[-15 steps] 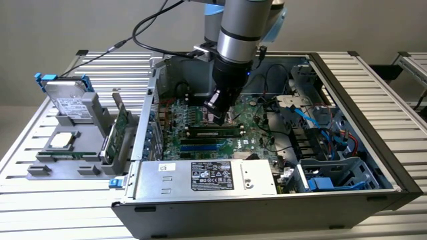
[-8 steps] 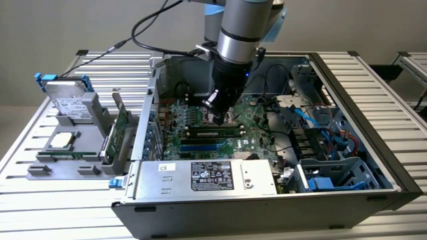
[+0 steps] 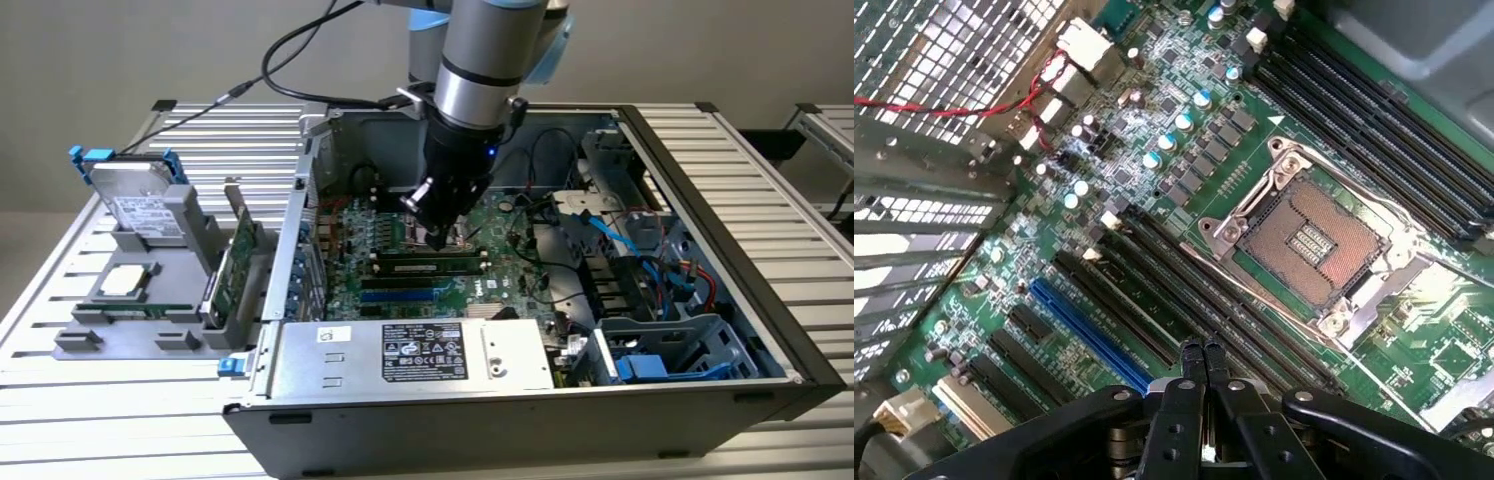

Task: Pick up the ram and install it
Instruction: 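Press down the ram until it locks into place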

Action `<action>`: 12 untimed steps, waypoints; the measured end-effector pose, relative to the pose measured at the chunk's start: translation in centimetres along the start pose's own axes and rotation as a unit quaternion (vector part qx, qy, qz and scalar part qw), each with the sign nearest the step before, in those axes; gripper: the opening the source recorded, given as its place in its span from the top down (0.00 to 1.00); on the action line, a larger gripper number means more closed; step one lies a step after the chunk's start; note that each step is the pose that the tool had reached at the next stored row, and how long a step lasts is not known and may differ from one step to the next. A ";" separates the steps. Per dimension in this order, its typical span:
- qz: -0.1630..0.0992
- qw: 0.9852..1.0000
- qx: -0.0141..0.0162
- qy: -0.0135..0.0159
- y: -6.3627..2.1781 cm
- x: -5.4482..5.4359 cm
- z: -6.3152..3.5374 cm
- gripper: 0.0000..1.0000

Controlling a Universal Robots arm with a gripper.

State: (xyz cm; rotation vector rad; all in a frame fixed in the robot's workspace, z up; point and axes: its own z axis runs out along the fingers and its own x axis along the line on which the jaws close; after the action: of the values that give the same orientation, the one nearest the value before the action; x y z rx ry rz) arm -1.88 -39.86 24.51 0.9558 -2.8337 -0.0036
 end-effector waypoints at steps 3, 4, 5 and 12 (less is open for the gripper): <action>0.022 1.000 -0.003 -0.001 0.00 0.0 0.06 0.90; 0.029 1.000 -0.004 -0.001 0.00 0.0 0.07 0.90; 0.037 0.999 -0.005 -0.002 0.00 0.0 0.10 0.90; 0.088 0.996 -0.012 -0.004 -0.01 0.0 0.18 0.90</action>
State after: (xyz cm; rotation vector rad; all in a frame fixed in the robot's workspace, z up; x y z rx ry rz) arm -1.88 -39.86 24.32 0.6985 -2.9084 -0.0230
